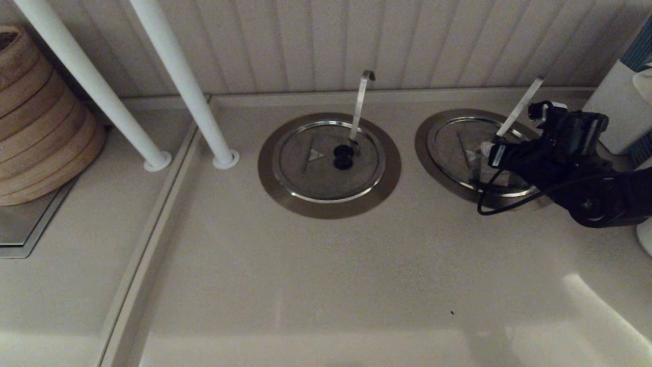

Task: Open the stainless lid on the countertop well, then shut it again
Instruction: Open the lid

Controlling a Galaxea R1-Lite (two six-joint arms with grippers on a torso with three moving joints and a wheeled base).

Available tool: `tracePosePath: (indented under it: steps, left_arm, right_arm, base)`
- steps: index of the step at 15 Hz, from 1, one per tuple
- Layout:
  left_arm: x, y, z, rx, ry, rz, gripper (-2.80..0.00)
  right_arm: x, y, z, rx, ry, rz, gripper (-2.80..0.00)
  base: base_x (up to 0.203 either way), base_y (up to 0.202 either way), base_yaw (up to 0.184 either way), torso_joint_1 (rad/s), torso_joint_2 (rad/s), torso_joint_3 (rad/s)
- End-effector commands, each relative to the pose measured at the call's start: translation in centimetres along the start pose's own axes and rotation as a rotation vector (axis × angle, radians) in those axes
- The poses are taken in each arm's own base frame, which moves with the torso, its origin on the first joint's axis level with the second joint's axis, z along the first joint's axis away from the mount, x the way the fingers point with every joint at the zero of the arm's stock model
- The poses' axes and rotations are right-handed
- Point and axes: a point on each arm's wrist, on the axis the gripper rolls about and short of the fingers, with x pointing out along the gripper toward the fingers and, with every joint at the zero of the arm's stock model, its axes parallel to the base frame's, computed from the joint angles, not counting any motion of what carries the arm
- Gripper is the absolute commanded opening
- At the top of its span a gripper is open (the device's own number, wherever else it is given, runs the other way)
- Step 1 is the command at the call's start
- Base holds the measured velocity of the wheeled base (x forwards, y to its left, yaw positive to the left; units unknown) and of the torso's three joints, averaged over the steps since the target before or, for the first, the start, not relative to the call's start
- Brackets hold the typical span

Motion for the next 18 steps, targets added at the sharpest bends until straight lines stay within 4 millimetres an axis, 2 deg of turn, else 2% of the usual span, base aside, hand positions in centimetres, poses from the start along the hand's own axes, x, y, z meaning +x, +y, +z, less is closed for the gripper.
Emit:
tracePosePath:
  steps: [1, 8, 18]
  left_arm:
    - [0.0, 0.0, 0.0, 0.000, 0.001, 0.000, -2.80]
    - [0.0, 0.0, 0.0, 0.000, 0.001, 0.001, -2.80]
    - [0.0, 0.0, 0.0, 0.000, 0.001, 0.002, -2.80]
  right_arm:
    - [0.5, 0.4, -0.5, 0.023, 0.006, 0.010, 0.00]
    - [1.4, 0.9, -0.1, 0.087, -0.043, 0.042, 0.00]
    - [0.9, 0.9, 0.8, 0.116, -0.066, 0.048, 0.00]
  base:
    - [0.000, 0.000, 0.000, 0.000, 0.00, 0.000]
    - [0.000, 0.000, 0.000, 0.000, 0.00, 0.000]
    - [0.000, 0.000, 0.000, 0.000, 0.00, 0.000]
